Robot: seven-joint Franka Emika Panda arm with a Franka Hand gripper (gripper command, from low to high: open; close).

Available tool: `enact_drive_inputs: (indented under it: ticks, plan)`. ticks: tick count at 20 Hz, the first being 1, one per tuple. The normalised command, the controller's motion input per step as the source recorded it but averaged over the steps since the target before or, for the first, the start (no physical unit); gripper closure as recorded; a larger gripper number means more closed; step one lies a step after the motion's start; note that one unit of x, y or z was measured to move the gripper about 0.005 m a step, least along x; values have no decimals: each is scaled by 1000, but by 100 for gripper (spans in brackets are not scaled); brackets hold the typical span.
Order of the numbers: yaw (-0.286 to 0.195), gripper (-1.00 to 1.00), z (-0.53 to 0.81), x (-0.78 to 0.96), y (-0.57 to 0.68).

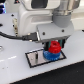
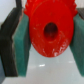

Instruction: Insert the blue gear onto the right peg, followed by the red gear

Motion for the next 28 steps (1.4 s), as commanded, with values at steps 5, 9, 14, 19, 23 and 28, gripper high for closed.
enact_drive_inputs:
  ticks: [5,9,14,19,23,28]
  plan:
    - [0,100,117,82,-42]
    - [0,100,-43,128,-70]
    - [0,100,-172,177,-122]
    - [0,100,-160,159,-109]
    - [0,100,-268,183,-42]
    - [0,-100,-119,73,-19]
